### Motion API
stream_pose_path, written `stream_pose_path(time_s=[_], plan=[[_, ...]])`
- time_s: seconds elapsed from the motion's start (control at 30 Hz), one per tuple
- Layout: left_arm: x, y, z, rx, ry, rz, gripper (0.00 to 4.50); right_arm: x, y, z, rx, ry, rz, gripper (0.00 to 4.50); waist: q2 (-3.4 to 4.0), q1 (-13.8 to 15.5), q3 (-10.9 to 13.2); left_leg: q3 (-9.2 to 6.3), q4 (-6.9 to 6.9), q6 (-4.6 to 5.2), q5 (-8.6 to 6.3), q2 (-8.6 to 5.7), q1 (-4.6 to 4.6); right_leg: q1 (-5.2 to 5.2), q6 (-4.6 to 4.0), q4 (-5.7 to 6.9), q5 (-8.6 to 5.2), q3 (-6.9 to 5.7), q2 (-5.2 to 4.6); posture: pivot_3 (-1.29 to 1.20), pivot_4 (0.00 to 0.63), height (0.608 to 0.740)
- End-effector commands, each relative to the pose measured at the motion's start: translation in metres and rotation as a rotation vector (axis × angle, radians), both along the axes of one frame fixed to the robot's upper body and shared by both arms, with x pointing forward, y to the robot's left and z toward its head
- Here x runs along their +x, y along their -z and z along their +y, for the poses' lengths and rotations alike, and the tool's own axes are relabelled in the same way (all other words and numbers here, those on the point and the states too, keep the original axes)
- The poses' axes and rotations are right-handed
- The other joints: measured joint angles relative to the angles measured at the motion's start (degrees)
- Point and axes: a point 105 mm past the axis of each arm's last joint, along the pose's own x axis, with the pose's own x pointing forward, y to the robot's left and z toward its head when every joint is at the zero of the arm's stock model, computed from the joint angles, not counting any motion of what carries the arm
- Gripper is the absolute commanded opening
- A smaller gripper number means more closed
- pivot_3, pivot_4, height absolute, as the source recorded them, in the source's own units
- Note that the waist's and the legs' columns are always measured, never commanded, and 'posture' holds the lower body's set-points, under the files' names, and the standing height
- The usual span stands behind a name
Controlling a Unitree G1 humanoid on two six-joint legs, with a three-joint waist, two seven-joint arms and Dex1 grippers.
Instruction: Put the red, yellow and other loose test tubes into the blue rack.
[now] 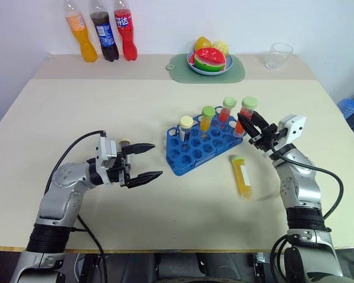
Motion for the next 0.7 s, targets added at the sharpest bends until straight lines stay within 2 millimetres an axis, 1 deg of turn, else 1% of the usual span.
stream_pose_path(time_s=[0.03,0.23,0.4,0.5,0.7], plan=[[-0.002,-0.01,0.003,-0.009,-0.001,-0.039,4.22,0.002,0.004,-0.003,-0.01,0.012,0.013,0.73,-0.01,-0.01,0.0,0.0,0.01,0.0,0.0,0.0,0.0,0.0,0.0,0.0,0.0,0.0,0.0,0.0,0.15,0.74],[-0.002,-0.01,0.003,-0.01,-0.003,-0.04,4.22,0.0,0.006,0.014,-0.012,-0.053,0.017,0.73,0.01,-0.03,0.0,0.0,0.01,0.0,0.0,0.01,0.01,0.0,0.0,0.0,0.0,0.0,0.0,0.0,0.15,0.74],[-0.002,-0.01,0.002,-0.013,-0.003,-0.04,4.22,0.002,0.01,0.019,-0.024,-0.063,0.026,0.73,0.01,-0.17,0.0,-0.01,-0.01,0.0,0.0,0.03,0.01,0.0,0.0,0.0,0.0,0.0,0.03,0.0,0.15,0.74],[-0.003,-0.01,0.002,-0.015,-0.005,-0.039,4.22,0.003,0.006,0.023,0.02,-0.071,0.032,0.73,0.01,-0.22,0.0,0.0,-0.01,0.0,0.0,0.04,0.02,0.0,0.0,0.0,0.0,0.0,0.04,0.0,0.15,0.74],[-0.006,-0.008,0.003,-0.016,-0.014,-0.034,4.22,-0.006,0.009,0.034,0.042,-0.109,0.065,0.73,0.01,-0.19,0.0,-0.02,-0.02,0.0,0.0,0.06,0.02,-0.01,-0.01,0.01,0.0,0.0,0.04,0.0,0.15,0.74]])
